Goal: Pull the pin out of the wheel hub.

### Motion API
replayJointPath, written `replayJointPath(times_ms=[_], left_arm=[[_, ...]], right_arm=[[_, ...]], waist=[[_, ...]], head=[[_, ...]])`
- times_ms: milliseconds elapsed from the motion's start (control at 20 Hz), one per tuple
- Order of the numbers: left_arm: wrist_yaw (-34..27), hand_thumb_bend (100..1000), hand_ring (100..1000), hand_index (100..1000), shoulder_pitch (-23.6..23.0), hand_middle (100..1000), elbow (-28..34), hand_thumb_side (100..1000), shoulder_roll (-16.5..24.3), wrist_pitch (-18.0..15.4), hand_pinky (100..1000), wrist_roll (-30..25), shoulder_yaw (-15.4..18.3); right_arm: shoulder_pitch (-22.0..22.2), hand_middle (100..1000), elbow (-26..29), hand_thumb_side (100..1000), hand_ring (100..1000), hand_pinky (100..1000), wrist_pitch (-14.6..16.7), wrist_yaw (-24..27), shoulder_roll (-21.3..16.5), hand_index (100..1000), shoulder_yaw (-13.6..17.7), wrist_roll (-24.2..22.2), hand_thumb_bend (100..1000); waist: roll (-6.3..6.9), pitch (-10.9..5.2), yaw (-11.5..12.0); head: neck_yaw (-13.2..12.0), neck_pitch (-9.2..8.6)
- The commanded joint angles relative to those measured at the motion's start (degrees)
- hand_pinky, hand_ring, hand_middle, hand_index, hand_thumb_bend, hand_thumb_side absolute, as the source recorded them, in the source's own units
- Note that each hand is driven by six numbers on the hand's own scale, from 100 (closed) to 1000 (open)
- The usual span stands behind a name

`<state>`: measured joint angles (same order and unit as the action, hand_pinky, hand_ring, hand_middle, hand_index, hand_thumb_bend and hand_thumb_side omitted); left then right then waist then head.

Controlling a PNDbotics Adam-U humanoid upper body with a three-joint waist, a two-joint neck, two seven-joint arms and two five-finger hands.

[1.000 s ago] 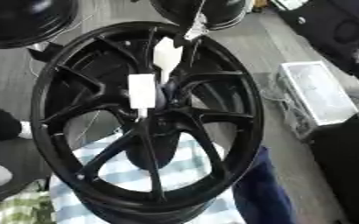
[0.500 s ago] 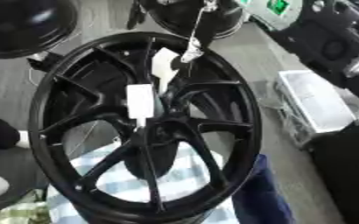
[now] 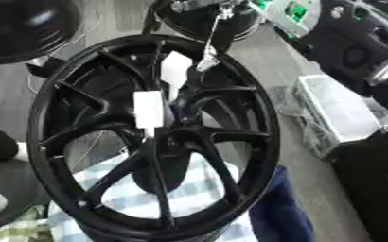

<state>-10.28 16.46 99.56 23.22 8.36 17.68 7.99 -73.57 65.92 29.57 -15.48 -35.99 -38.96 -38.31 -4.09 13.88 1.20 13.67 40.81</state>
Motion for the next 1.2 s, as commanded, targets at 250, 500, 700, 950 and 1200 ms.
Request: replayJointPath(times_ms=[250, 500, 700, 950, 1200], left_arm=[[0.35, 194, 690, 689, 0.12, 710, 0.7, 721, 1.68, -0.06, 755, -0.04, 0.85], [0.29, 194, 690, 689, 0.05, 710, 0.61, 724, 1.42, 0.0, 756, -0.13, 0.79], [0.29, 192, 689, 689, 0.01, 711, 0.59, 726, 1.33, 0.01, 757, -0.15, 0.84], [0.26, 191, 689, 689, -0.02, 711, 0.6, 729, 1.25, 0.03, 758, -0.16, 0.89], [0.38, 189, 689, 690, -0.12, 712, 0.59, 731, 1.09, 0.05, 759, -0.15, 0.96]], right_arm=[[-0.27, 831, -1.04, 251, 846, 899, 15.6, -1.75, -1.3, 888, 0.01, -13.66, 493], [-0.13, 829, -1.62, 249, 845, 898, 16.13, -2.31, -0.94, 879, 0.11, -13.66, 492], [-0.01, 827, -2.18, 249, 843, 897, 16.42, -2.7, -0.62, 871, -0.01, -13.66, 492], [0.3, 822, -2.99, 248, 841, 896, 16.63, -3.26, -0.47, 863, 0.24, -13.66, 489], [0.21, 814, -3.26, 233, 837, 895, 16.42, -3.01, -0.16, 853, 0.48, -13.66, 477]], waist=[[0.07, -1.21, -0.01], [0.2, -1.01, 0.11], [0.22, -0.77, 0.26], [0.17, -0.51, 0.47], [0.11, -0.32, 0.53]], head=[[0.24, 1.32], [0.53, 1.79], [0.68, 1.89], [0.72, 1.91], [0.88, 1.91]])
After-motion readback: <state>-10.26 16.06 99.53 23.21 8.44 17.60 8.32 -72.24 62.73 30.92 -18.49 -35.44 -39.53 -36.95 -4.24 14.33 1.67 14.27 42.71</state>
